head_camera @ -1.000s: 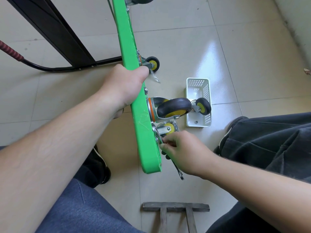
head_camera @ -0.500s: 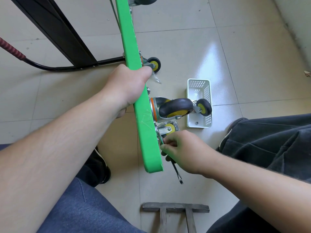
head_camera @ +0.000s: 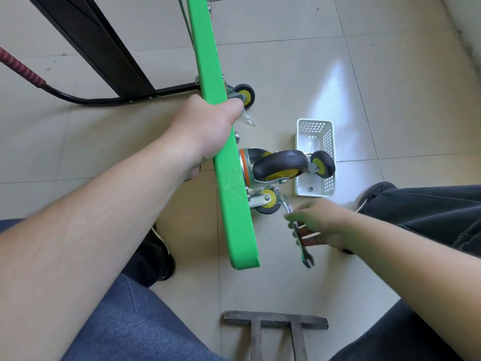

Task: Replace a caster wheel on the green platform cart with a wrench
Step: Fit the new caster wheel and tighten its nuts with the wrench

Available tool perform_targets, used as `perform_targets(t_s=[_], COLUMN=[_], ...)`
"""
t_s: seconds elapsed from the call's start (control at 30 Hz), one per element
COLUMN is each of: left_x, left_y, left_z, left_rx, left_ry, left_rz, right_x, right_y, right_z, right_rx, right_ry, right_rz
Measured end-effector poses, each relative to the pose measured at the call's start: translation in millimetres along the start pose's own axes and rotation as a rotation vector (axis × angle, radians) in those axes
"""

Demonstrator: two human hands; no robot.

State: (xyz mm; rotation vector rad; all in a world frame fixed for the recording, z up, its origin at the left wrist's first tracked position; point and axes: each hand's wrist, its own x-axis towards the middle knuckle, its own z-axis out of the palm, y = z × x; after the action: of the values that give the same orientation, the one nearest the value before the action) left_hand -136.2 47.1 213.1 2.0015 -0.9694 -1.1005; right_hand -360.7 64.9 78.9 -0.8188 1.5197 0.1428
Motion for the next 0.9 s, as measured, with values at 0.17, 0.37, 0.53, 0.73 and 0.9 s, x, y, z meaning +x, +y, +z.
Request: perform_targets(t_s=[0.17, 0.37, 0.53, 0.73, 0.9], left_x=[6, 12, 16, 19, 21], left_y=[-5, -9, -12, -14, -16], left_z=[0, 2, 1, 3, 3], left_rx=[-0.016, -0.047, -0.043, -0.045, -0.066], left_ry=[-0.008, -0.016, -0.014, -0.011, 0.029], left_rz=[0.002, 0.021, 0.031, 0.053, 0.011], right_x=[39, 76, 106, 138, 154], right_y=[4, 2, 5, 12, 14], right_z=[-30, -51, -69, -83, -89], right_rx=[0.17, 0.21, 0.273, 0.271, 0.294], right_ry=[0.142, 0.234, 0.307, 0.414, 0.411], right_rz=[0.089, 0.164, 0.136, 0.128, 0.108])
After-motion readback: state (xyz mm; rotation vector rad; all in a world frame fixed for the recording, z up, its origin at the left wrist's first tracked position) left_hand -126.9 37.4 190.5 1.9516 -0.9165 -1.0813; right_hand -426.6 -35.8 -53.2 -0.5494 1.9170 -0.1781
